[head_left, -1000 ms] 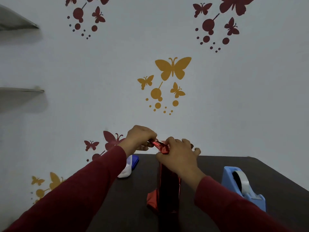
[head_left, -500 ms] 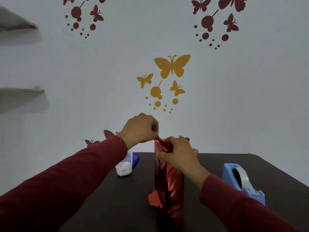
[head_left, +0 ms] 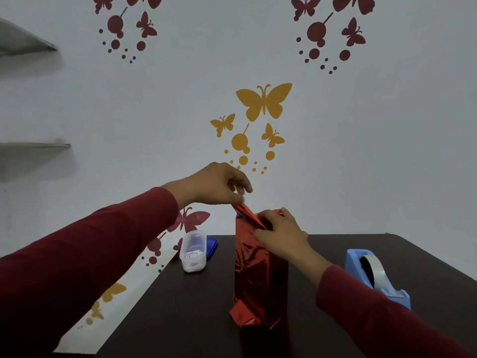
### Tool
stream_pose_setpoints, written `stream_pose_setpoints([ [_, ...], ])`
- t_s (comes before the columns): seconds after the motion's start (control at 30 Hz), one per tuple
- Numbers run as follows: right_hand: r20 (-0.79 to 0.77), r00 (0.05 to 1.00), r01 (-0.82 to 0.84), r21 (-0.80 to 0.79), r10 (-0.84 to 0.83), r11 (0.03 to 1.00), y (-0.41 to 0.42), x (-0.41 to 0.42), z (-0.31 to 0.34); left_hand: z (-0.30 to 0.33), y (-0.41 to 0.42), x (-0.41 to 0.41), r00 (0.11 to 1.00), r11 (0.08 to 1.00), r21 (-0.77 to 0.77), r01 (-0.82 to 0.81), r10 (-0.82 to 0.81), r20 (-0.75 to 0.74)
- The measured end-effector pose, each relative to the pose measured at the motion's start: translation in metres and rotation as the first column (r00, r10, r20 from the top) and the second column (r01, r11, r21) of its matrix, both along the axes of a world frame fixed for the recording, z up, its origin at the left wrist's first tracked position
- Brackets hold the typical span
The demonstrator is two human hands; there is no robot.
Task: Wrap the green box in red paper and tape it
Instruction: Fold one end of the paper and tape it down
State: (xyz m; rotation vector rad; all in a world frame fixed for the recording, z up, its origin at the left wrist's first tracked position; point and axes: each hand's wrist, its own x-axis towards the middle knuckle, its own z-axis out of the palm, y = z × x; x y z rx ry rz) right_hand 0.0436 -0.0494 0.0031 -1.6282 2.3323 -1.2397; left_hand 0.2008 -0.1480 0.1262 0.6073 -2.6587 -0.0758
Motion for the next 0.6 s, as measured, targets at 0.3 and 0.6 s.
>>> stream_pose_setpoints([
  [0.3,0.148,0.982,-0.119,0.029,0.113,0.992,-0.004,-0.017,0.001,-0.017,-0.008,-0.019,0.991,0.988,0.08,0.129,-0.13,0.014],
  [0.6,0.328,0.903,-0.277,-0.047,0.277,0.96,0.007,-0.034,0.002,-0.024,-0.005,-0.012,0.938,0.91,0.345,0.231,-0.113,-0.329],
])
